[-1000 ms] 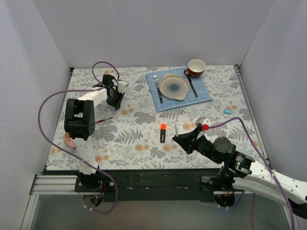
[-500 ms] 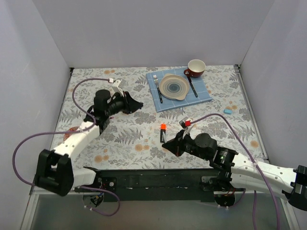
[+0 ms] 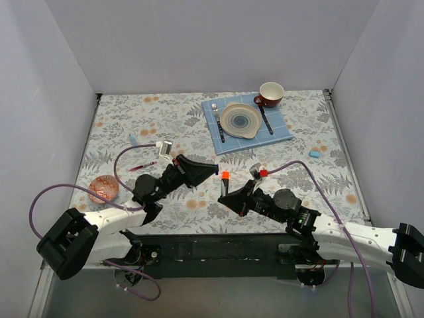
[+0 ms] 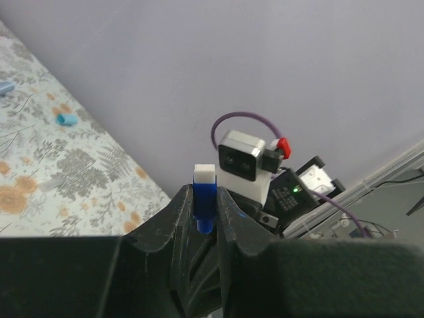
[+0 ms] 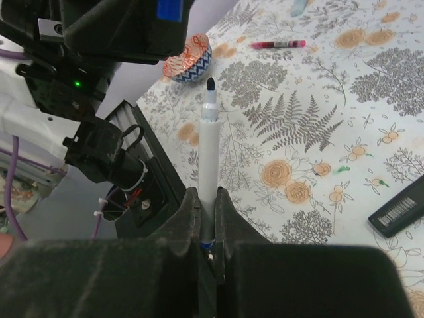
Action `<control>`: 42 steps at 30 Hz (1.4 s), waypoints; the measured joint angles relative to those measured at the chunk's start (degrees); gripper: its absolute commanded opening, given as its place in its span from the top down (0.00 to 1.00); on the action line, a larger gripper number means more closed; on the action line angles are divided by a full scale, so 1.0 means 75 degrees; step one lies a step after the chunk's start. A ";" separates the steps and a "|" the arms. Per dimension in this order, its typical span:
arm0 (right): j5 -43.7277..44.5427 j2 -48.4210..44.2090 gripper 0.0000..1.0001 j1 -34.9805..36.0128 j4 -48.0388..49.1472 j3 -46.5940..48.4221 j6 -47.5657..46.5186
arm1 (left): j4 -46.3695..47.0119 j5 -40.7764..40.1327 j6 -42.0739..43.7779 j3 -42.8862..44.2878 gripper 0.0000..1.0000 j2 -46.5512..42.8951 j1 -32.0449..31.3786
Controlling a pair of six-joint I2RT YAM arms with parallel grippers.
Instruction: Insert the pens into the pen caps
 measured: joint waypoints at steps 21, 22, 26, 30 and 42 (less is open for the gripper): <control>-0.0280 0.0119 0.99 0.0000 0.1352 -0.0382 0.0189 | 0.1320 -0.0682 -0.0729 -0.0306 1.00 0.0659 -0.0207; -0.0283 0.0143 0.99 -0.0003 0.1370 -0.0382 0.0189 | 0.1320 -0.0659 -0.0743 -0.0306 1.00 0.0708 -0.0221; -0.0306 0.0242 0.99 -0.0003 0.1378 -0.0382 0.0184 | 0.1314 -0.0618 -0.0799 -0.0306 1.00 0.0895 -0.0297; -0.0306 0.0300 0.99 -0.0003 0.1390 -0.0382 0.0187 | 0.1323 -0.0603 -0.0799 -0.0353 1.00 0.0921 -0.0347; -0.0309 0.0356 0.99 -0.0003 0.1399 -0.0382 0.0198 | 0.1338 -0.0580 -0.0784 -0.0370 1.00 0.0650 -0.0414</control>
